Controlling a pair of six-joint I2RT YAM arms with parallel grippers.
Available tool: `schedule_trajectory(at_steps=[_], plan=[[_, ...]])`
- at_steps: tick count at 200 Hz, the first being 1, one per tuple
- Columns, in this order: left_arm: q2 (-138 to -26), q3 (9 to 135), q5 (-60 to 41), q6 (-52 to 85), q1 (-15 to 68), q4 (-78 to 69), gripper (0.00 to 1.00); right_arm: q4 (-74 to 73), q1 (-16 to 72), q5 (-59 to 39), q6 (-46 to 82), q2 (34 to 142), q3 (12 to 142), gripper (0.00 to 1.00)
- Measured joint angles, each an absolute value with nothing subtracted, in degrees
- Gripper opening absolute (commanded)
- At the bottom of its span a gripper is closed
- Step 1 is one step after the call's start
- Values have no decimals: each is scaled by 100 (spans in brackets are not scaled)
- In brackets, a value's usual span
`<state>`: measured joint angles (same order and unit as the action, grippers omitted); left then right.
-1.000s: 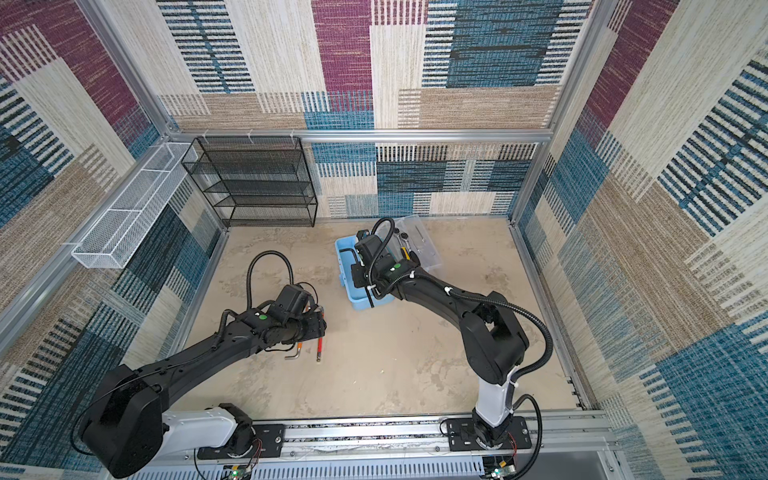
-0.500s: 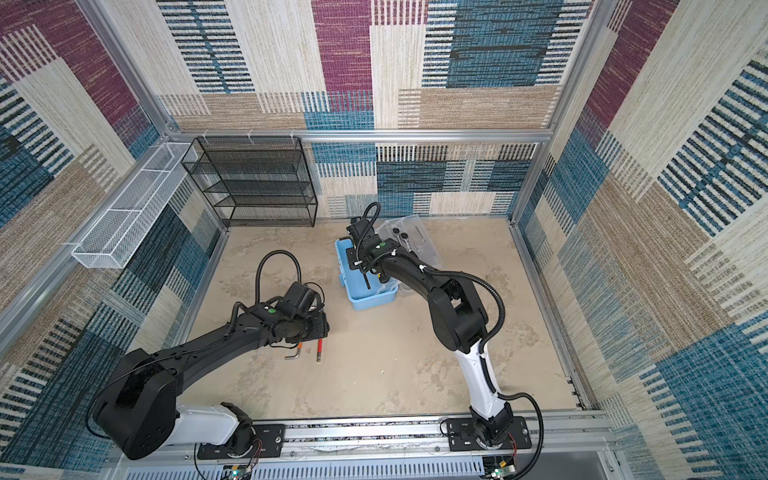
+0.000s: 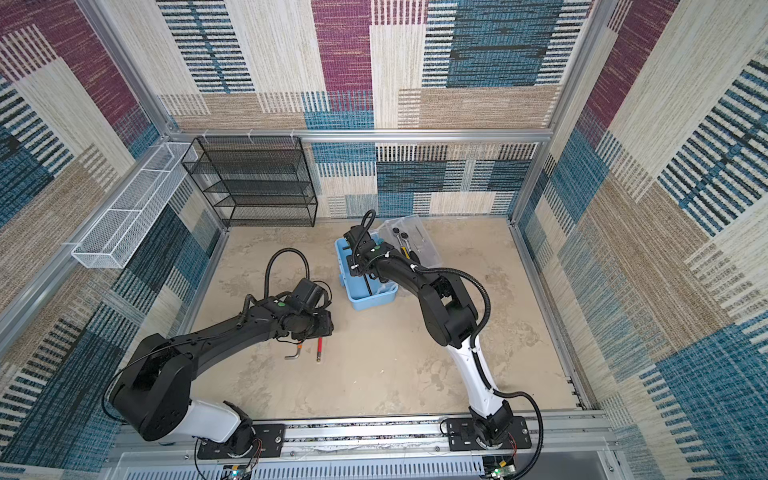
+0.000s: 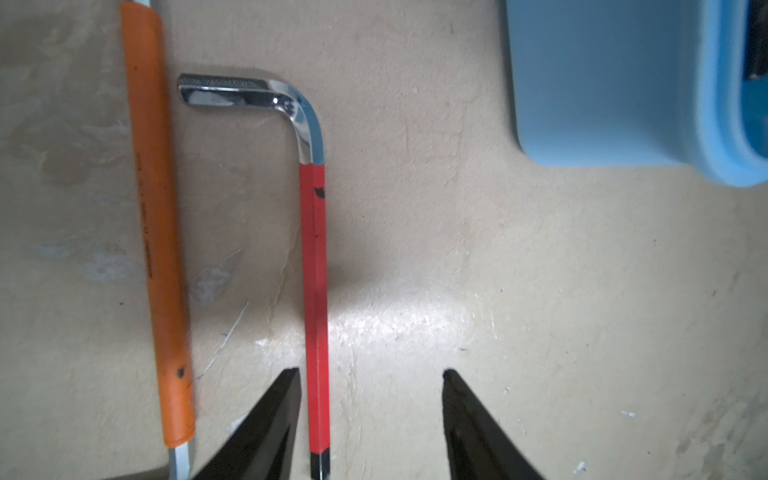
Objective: Pack the tool kit
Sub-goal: 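Lower the black hex key into the blue box and open the right gripper, then close the left gripper on the red hex key while the right gripper withdraws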
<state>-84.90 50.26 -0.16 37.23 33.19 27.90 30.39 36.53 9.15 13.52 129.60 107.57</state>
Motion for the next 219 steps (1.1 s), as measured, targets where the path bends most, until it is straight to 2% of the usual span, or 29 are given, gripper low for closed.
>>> schedule_trajectory(at_steps=[9, 40, 88, 105, 186, 219], plan=[[-8503, 5026, -16, 3721, 3328, 2792, 56, 3037, 3653, 915, 1402, 12982, 10750, 16], [-8578, 5068, -14, 3710, 3352, 2797, 53, 3026, 3651, 899, 1444, 12995, 10735, 25], [-8812, 5229, 5, 3686, 3365, 2853, 47, 3011, 3651, 869, 1496, 12772, 10698, 34], [-8914, 5295, 10, 3664, 3365, 2886, 42, 2943, 3651, 832, 1518, 12615, 10630, 35], [-9161, 5531, 478, 3581, 3382, 3295, 42, 2611, 3662, 652, 1581, 11830, 10099, 37], [-9391, 5590, 561, 3559, 3382, 3334, 36, 2423, 3662, 607, 1538, 11500, 9749, 38]])
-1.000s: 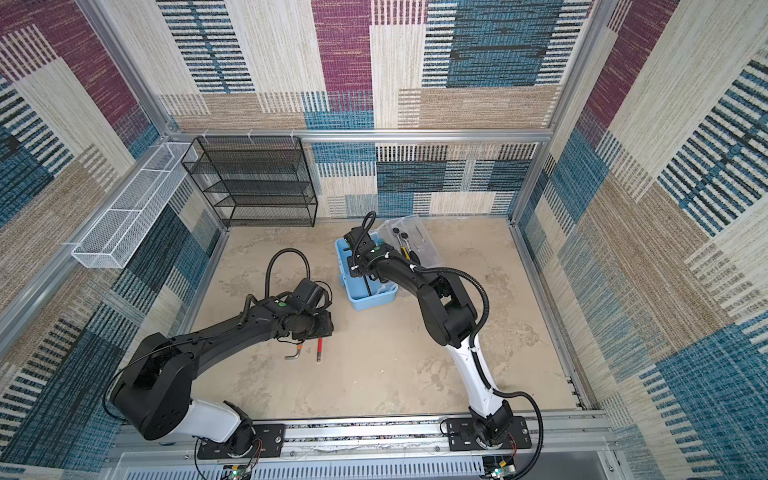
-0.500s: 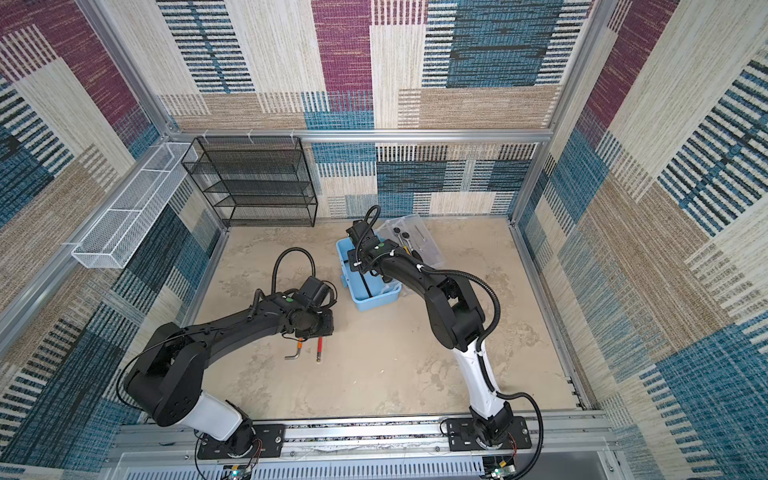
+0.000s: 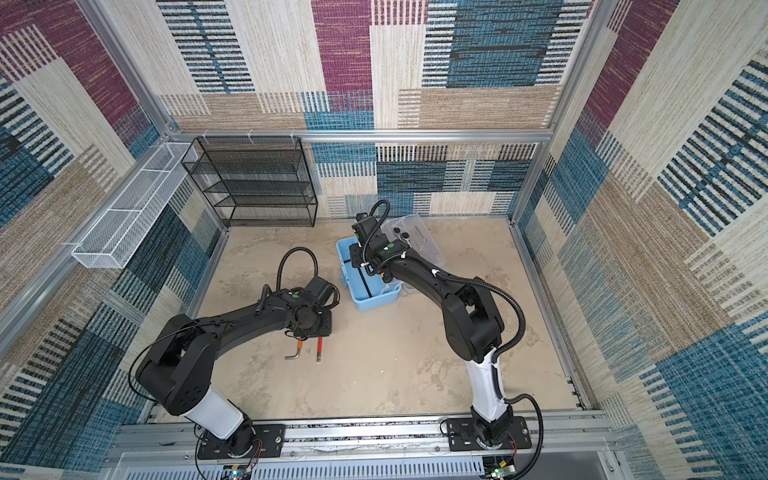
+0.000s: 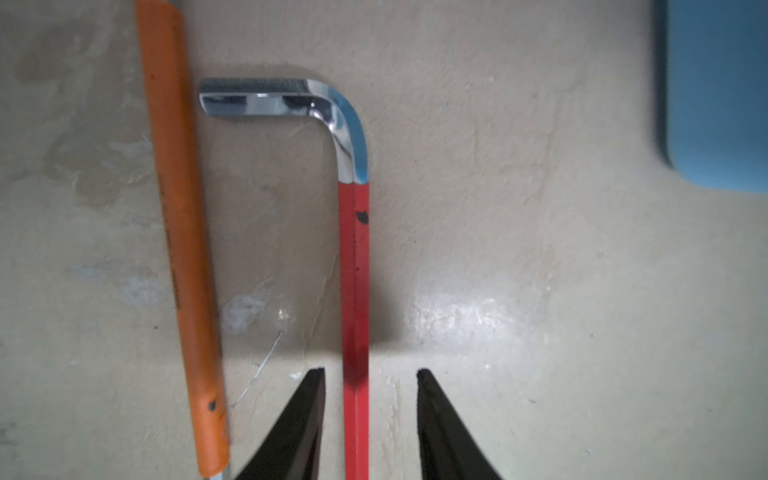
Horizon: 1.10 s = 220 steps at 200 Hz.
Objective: Pack the tool kit
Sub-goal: 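Close the left gripper on the red hex key while the right gripper withdraws, then lift the red hex key with the left gripper and carry it over the blue box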
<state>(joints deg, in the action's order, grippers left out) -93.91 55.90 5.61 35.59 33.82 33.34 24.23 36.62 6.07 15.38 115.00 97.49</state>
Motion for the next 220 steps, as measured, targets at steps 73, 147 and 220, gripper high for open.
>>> schedule_trajectory(at_steps=[73, 147, 220], plan=[[-9697, 5666, 585, 3446, 3382, 3450, 24, 1900, 3568, 1035, 1341, 10521, 8643, 44], [-9754, 5677, 607, 3391, 3389, 3474, 0, 1452, 2816, 1160, 1352, 9655, 7498, 59], [-9732, 5717, 552, 3323, 3391, 3516, 0, 1085, 2152, 978, 1369, 9124, 6729, 72]])
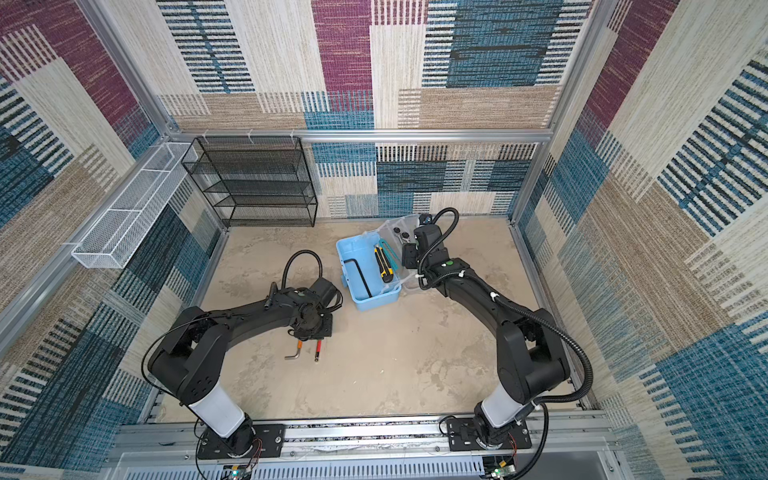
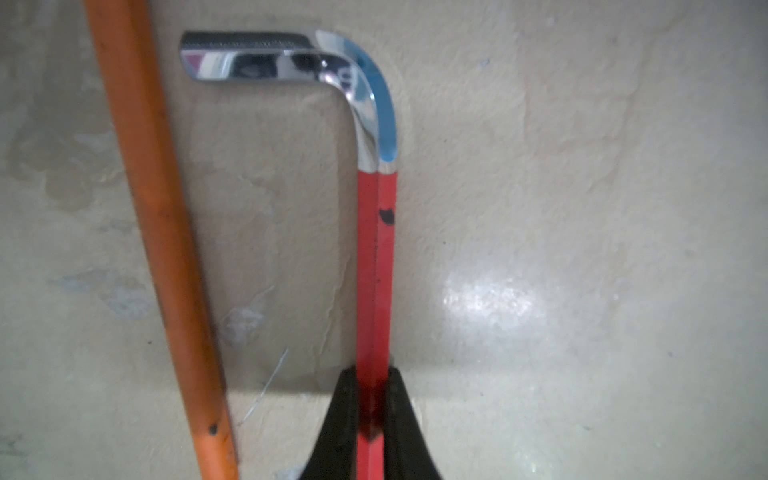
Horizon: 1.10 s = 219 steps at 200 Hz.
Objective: Pack the tool kit
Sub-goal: 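Lift the red hex key with the left gripper and carry it over the blue box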
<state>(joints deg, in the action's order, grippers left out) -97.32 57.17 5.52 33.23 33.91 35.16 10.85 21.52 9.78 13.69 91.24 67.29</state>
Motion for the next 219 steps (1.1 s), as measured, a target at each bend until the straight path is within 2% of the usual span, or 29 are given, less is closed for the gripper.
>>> schedule_trajectory(at_steps=[149, 219], plan=[[-8733, 5839, 416, 3476, 3402, 3542, 0, 843, 1686, 779, 1498, 8534, 5996, 75], [-8814, 6751, 110, 3481, 3398, 3334, 0, 727, 1529, 755, 1555, 8235, 5631, 76]])
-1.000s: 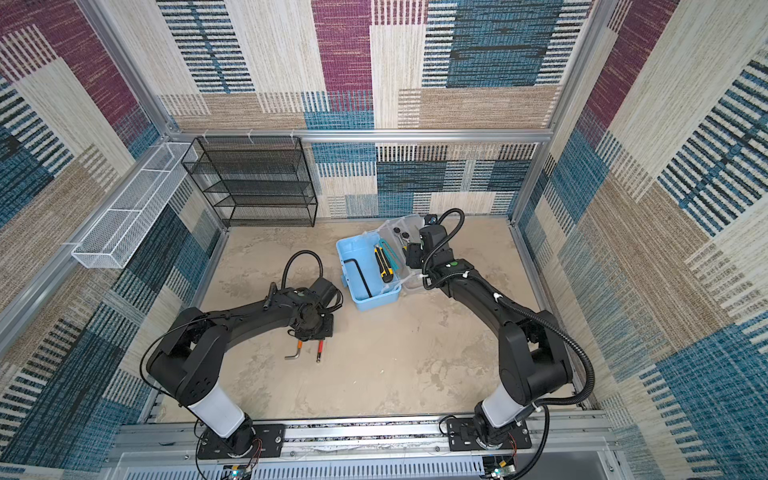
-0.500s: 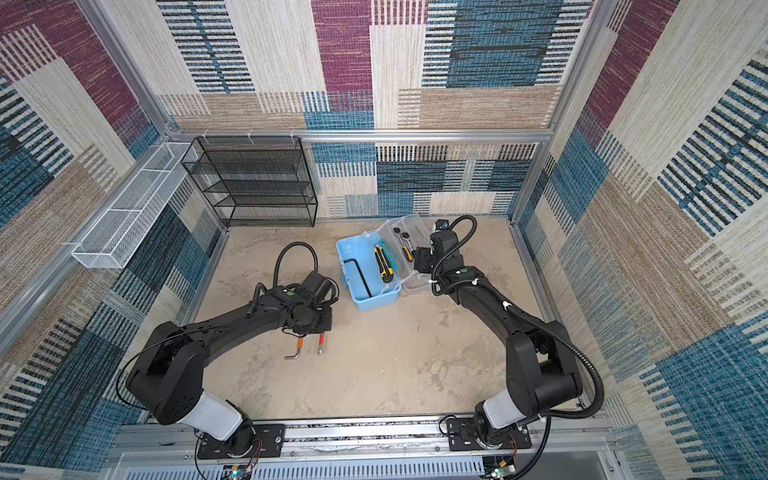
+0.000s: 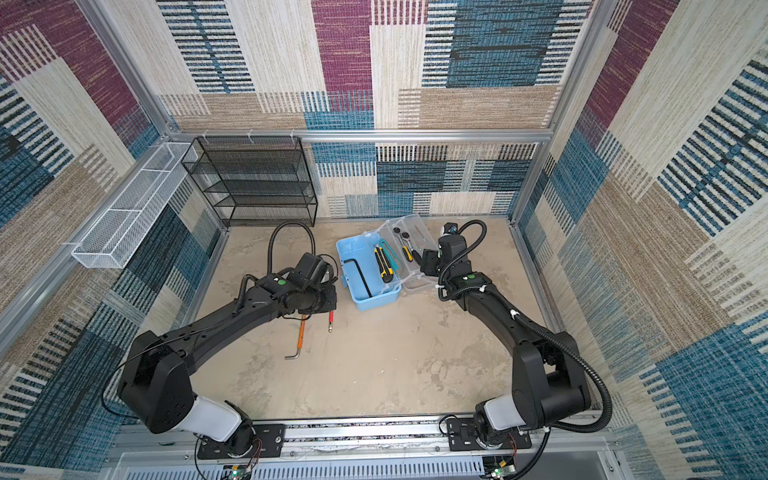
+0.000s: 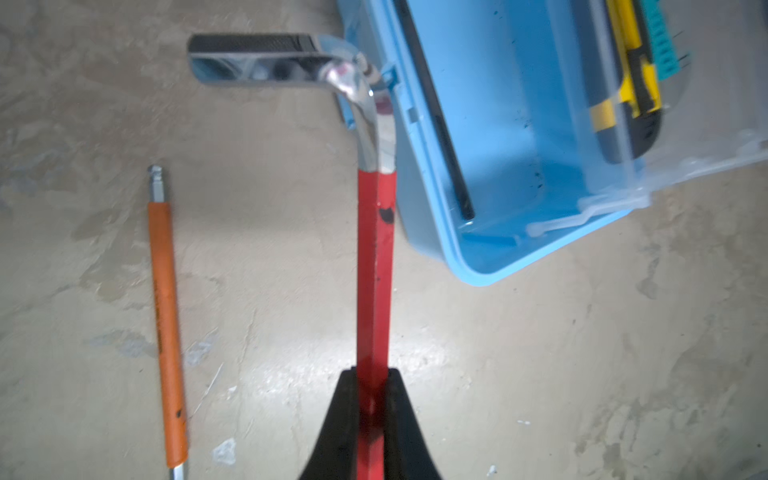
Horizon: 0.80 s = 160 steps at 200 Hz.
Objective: Pack the tool kit
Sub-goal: 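Lift the red hex key with the left gripper and carry it over the blue box, then lower the red hex key into the blue box and open the left gripper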
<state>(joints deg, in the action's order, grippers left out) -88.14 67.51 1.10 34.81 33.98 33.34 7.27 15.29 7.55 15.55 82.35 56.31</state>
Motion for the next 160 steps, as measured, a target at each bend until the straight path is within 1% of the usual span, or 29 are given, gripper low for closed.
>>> schedule_trajectory(at_steps=[50, 95, 160], plan=[[-9697, 7813, -252, 3542, 3378, 3197, 0, 681, 1459, 751, 1603, 7964, 5247, 76], [-10475, 8525, -652, 3780, 3273, 3083, 0, 672, 1396, 746, 1636, 7760, 5004, 77], [-11347, 9306, -768, 4034, 3127, 2976, 0, 635, 1374, 742, 1667, 7612, 4834, 77]])
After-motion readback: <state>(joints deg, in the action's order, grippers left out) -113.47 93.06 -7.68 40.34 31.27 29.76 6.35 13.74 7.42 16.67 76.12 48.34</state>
